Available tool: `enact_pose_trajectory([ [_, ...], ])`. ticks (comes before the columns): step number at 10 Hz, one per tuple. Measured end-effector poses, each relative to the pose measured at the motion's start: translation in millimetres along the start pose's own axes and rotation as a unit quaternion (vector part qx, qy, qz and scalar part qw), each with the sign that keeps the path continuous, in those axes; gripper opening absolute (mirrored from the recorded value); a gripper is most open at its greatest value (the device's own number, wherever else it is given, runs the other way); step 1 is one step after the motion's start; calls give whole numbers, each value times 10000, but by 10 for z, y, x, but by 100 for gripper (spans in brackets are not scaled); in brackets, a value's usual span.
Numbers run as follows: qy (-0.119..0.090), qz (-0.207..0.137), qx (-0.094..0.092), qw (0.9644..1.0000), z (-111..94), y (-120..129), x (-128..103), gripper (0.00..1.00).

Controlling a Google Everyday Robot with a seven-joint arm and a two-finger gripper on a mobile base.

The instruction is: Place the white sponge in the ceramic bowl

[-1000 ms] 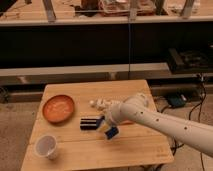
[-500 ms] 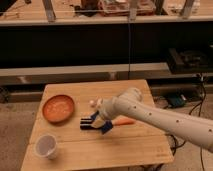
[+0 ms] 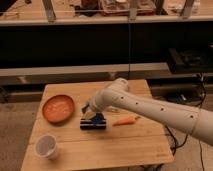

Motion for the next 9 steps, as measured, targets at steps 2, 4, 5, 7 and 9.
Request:
enact_pose_trajectory([
  [2,-29,-25,-2,10000,196,-88,-203,0],
  [4,-45,-27,-6,10000,324,-228,-354,0],
  [5,-52,-36,-10,10000,356,-271,-392,0],
  [7,-71,-88,-58,9999,533,-316,-553,0],
  [9,-83,-117,-109,9998,698,-399,-736,0],
])
